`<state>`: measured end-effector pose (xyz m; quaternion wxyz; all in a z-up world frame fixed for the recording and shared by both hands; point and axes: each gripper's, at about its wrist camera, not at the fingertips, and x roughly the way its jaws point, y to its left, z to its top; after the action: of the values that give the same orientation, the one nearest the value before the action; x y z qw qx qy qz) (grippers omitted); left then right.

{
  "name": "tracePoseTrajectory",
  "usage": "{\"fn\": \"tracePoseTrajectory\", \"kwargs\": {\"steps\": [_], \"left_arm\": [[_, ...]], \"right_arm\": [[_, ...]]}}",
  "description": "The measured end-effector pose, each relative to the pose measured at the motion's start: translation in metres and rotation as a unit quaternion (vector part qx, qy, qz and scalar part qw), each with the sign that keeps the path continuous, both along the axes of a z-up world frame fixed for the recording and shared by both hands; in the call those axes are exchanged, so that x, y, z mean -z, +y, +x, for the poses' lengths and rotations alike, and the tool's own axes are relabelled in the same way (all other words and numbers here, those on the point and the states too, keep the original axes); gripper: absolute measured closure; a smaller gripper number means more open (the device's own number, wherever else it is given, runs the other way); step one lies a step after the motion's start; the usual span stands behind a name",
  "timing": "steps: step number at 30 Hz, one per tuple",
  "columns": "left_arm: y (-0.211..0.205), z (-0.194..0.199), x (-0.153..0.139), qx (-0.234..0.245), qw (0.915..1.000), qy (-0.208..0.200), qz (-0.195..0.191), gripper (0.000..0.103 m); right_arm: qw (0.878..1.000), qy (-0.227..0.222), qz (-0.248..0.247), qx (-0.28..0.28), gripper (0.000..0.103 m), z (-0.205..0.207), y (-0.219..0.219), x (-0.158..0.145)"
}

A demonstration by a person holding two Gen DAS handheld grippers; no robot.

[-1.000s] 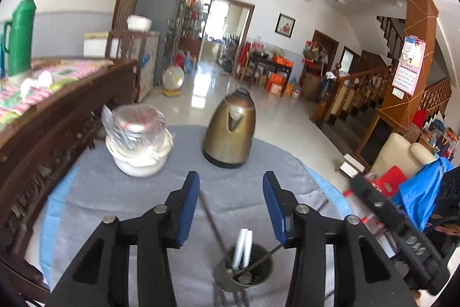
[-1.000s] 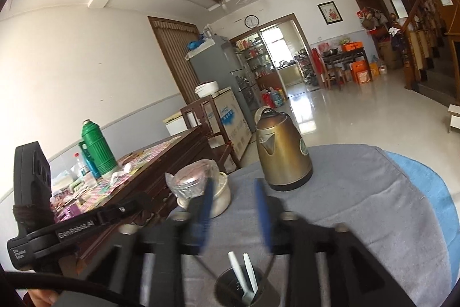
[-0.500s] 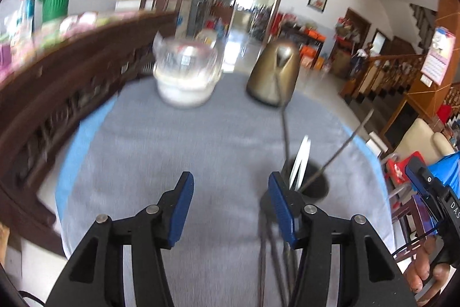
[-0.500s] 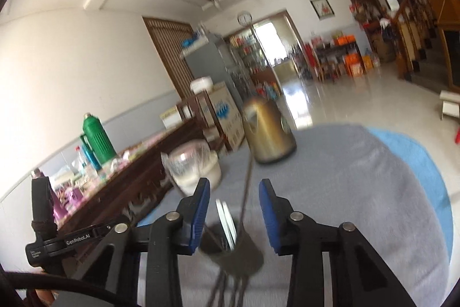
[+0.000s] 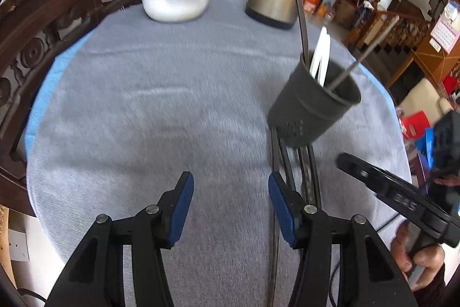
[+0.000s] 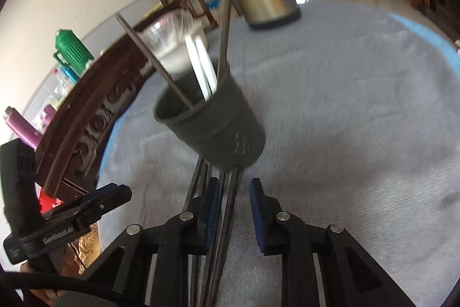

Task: Organize utensils
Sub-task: 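Lower both chopsticks into the dark grey cup and open both tools, then close the left tool on a dark chopstick while the right tool holds another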

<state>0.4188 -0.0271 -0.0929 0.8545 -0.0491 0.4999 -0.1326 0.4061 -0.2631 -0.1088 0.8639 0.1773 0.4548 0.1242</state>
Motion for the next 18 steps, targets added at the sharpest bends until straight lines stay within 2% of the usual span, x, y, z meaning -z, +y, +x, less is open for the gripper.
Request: {"fn": "tracePoseTrajectory", "kwargs": {"steps": [7, 18], "left_arm": [[-0.003, 0.001, 0.02, 0.014, 0.9992, 0.035, -0.011, 0.048], [-0.012, 0.001, 0.026, 0.022, 0.9992, 0.035, 0.006, 0.048]], "right_arm": [[1.0, 0.02, -0.02, -0.009, 0.087, 0.019, 0.012, 0.022], [0.999, 0.012, -0.031, -0.008, 0.092, 0.022, 0.021, 0.025]]}}
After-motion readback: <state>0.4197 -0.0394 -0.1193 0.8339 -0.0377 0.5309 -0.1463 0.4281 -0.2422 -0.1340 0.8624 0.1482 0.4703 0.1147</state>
